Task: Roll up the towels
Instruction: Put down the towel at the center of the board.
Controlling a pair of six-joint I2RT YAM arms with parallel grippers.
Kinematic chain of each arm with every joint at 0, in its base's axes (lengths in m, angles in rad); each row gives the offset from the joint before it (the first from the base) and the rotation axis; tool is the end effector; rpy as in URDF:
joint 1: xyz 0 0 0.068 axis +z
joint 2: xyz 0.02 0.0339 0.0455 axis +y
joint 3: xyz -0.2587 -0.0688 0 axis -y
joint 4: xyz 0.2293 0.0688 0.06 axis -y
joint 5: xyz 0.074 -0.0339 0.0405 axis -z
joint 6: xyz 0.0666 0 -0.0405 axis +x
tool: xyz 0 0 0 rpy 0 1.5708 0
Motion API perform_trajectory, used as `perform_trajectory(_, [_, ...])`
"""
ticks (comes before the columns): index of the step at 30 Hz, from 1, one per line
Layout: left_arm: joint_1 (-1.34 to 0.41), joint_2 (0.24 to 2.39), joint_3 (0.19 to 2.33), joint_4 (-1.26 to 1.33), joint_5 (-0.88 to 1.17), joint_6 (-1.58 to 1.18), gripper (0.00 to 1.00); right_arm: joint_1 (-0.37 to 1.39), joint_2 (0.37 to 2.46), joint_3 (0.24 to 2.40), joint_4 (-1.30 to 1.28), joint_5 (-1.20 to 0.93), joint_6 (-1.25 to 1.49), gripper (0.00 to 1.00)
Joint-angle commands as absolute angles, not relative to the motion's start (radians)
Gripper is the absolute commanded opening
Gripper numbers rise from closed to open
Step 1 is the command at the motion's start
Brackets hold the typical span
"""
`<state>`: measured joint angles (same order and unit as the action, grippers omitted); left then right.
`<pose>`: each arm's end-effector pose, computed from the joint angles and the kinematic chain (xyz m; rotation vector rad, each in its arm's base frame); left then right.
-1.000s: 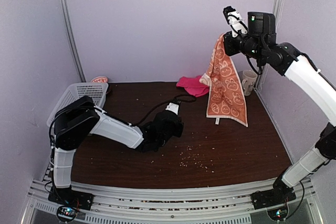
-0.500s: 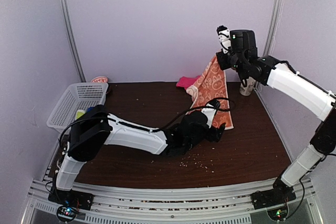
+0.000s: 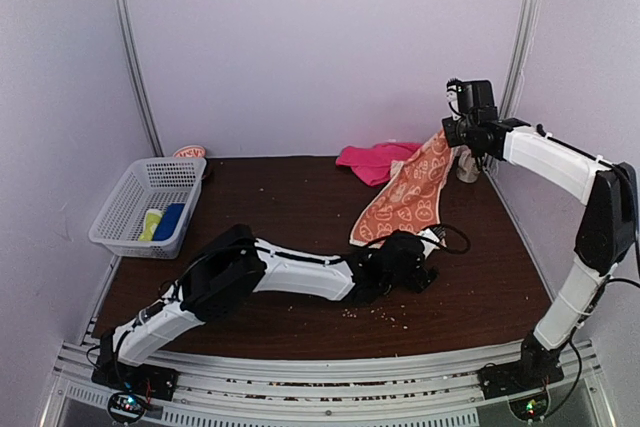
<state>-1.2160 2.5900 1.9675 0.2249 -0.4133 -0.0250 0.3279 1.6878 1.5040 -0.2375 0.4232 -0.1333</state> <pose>0.2287 -0.5403 0.1118 0.8633 1.7554 -0.4183 0.3965 0.1060 0.3324 -0.1812 1.9560 -0.2936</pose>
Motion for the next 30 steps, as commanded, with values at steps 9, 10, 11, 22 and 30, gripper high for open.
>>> perform_trajectory(9, [-1.110, 2.573, 1.944, 0.215, -0.221, -0.156, 0.96, 0.283, 1.737, 1.413, -0.234, 0.366, -0.140, 0.00])
perform_trajectory(10, [-1.109, 2.562, 1.923, 0.268, -0.198, -0.162, 0.96, 0.272, 1.741, 1.407, -0.239, 0.369, -0.142, 0.00])
perform_trajectory(11, [-1.109, 2.559, 1.914, 0.294, -0.172, -0.164, 0.96, 0.257, 1.747, 1.401, -0.240, 0.368, -0.144, 0.00])
perform_trajectory(22, [-1.109, 2.643, 2.061, 0.328, -0.045, -0.114, 0.96, 0.077, 1.744, 1.347, -0.271, 0.367, -0.178, 0.00])
perform_trajectory(30, [-1.108, 2.749, 2.224, 0.298, -0.126, -0.169, 0.94, 0.044, 1.730, 1.275, -0.256, 0.414, -0.234, 0.00])
